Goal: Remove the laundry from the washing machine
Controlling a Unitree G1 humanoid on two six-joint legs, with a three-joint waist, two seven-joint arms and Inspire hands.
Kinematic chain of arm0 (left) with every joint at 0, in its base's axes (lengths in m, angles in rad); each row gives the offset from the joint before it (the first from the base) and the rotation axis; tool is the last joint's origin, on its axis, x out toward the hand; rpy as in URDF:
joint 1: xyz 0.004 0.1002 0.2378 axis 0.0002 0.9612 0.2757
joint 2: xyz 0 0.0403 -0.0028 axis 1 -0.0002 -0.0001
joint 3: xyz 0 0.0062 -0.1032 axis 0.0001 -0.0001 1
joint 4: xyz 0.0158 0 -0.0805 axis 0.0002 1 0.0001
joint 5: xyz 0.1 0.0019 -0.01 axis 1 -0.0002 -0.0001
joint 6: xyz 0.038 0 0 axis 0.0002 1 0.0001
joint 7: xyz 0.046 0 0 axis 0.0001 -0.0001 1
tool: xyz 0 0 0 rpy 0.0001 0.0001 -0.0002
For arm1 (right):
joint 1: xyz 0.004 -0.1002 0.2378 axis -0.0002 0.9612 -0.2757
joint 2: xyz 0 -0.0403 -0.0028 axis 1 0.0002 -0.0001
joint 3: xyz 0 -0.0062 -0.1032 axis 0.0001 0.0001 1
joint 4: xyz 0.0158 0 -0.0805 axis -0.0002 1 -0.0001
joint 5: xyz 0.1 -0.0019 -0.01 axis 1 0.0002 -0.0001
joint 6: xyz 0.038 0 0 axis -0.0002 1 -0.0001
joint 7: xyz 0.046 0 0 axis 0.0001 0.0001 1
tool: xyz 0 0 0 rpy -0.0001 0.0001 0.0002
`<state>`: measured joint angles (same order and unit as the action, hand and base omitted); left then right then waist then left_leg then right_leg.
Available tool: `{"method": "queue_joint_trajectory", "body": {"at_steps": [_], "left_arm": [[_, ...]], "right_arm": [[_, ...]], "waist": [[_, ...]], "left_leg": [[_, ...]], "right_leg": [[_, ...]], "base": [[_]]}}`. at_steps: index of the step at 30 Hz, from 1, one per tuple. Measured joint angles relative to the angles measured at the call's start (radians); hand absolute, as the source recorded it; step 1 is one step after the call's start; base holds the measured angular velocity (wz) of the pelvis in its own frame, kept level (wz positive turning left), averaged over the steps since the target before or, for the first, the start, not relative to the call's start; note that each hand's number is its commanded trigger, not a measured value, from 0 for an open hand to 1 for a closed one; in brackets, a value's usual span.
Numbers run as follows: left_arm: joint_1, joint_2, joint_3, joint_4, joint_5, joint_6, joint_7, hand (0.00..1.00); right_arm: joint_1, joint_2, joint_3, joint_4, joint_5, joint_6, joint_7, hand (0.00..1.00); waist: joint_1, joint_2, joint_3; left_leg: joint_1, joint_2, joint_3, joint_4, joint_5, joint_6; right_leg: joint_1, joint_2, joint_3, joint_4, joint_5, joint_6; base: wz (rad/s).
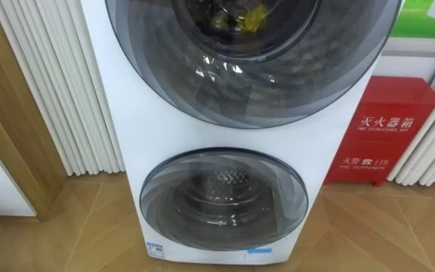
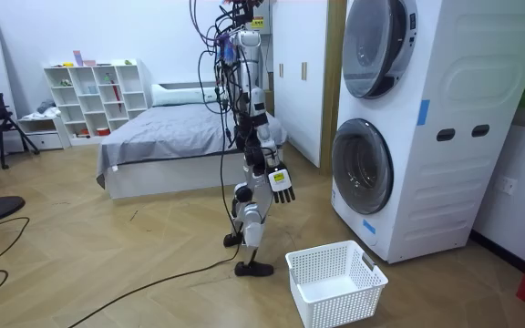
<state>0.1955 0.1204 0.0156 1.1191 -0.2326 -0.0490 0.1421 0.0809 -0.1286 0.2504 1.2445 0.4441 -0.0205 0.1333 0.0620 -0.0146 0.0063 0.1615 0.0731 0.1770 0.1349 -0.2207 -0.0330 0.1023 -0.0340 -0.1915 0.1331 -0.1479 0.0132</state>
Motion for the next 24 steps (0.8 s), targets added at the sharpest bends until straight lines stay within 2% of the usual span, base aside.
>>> {"method": "queue_joint_trajectory", "body": {"at_steps": [6, 12, 20, 21, 24], "left_arm": [[-0.008, 0.0, -0.003, -0.001, 0.002, 0.0, 0.004, 0.0], [-0.008, 0.004, -0.004, -0.002, 0.048, 0.001, 0.009, 0.0], [-0.008, 0.004, -0.021, -0.001, 0.048, 0.001, 0.005, 0.0], [-0.014, 0.004, -0.021, -0.001, 0.049, 0.001, 0.005, 0.0], [-0.013, 0.005, -0.007, 0.0, 0.05, 0.001, 0.001, 0.0]], "right_arm": [[0.0, 0.0, 0.0, -0.001, 0.001, 0.0, 0.005, 0.0], [0.0, 0.002, -0.018, 0.0, 0.01, 0.0, 0.023, 0.0], [-0.001, 0.002, -0.024, -0.001, 0.023, 0.0, 0.022, 0.0], [-0.005, 0.003, -0.041, -0.006, 0.023, 0.0, 0.022, 0.0], [-0.015, 0.0, -0.122, -0.071, 0.024, 0.01, 0.006, 0.0]], "waist": [[-0.003, 0.002, -0.0005], [-0.011, 0.007, -0.0014], [-0.015, 0.013, 0.0009], [-0.023, 0.009, -0.0001], [-0.033, 0.011, 0.0037]], "left_leg": [[-0.005, 0.001, 0.0, -0.002, -0.001, -0.001], [-0.021, 0.001, -0.01, 0.0, -0.001, -0.001], [-0.01, 0.001, -0.015, 0.0, -0.001, -0.001], [-0.011, 0.0, -0.018, 0.0, -0.001, -0.001], [-0.011, -0.001, -0.018, 0.001, -0.001, -0.001]], "right_leg": [[-0.01, 0.001, -0.004, 0.001, -0.002, 0.0], [-0.015, 0.001, -0.012, 0.002, -0.001, 0.0], [-0.003, 0.001, -0.006, 0.0, -0.001, 0.0], [-0.003, 0.0, -0.008, 0.001, -0.002, 0.0], [-0.005, 0.0, -0.006, 0.001, -0.002, 0.0]], "base": [[0.01], [0.05], [0.0], [0.0], [-0.01]]}}
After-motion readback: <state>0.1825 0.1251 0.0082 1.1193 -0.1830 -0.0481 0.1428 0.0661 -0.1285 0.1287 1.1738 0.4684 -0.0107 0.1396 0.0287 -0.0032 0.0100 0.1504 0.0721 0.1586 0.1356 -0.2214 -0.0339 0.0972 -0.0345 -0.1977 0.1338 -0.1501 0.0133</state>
